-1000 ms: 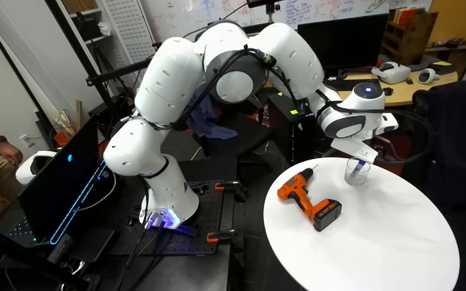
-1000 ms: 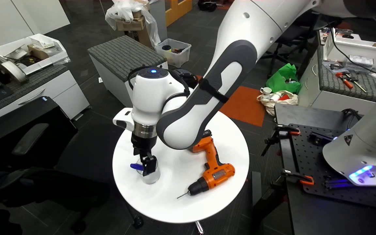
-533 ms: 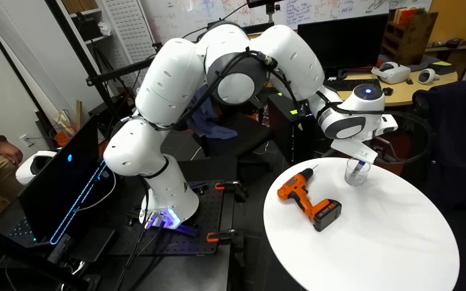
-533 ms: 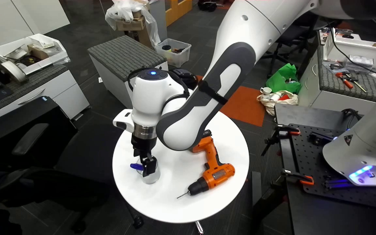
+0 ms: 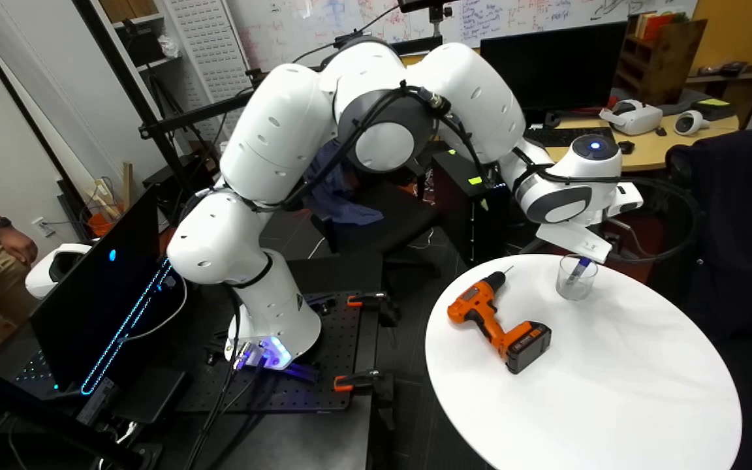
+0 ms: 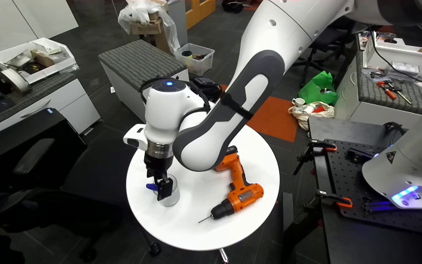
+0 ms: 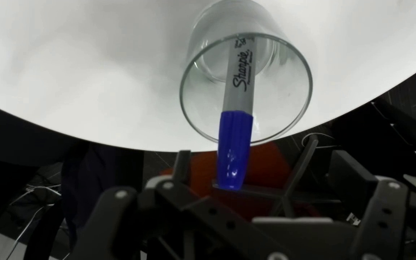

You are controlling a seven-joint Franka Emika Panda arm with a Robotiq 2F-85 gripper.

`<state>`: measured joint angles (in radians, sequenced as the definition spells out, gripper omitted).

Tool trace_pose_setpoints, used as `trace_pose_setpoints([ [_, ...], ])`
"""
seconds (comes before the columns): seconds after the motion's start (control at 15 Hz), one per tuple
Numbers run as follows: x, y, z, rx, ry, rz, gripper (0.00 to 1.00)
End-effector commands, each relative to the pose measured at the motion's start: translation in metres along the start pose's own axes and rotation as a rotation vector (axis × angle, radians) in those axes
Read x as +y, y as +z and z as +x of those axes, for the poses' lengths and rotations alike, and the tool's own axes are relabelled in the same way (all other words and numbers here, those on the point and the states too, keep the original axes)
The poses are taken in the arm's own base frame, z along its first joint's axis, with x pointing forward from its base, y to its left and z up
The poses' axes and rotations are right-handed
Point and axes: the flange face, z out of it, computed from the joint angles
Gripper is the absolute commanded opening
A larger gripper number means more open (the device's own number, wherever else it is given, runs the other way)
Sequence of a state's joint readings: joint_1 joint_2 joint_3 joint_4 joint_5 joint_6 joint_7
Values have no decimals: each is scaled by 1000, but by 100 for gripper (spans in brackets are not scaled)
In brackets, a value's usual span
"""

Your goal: Take the pen out of the cup and put it on the table

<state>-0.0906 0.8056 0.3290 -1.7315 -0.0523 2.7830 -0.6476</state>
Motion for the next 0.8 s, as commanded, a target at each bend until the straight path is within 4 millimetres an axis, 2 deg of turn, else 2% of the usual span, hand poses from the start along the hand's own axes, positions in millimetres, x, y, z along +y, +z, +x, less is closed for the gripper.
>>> trace_pose_setpoints([
  [0.0,4,2,9,4,-31,7,88],
  [0.13,4,2,11,6,-33,6,77],
  [0.33,5,3,12,9,-33,5,51],
  [0.47,5,3,14,11,-33,5,40],
  [0.6,5,3,15,13,-33,4,33],
  [0.67,5,3,15,14,-33,4,37],
  [0.73,5,3,16,14,-34,3,32],
])
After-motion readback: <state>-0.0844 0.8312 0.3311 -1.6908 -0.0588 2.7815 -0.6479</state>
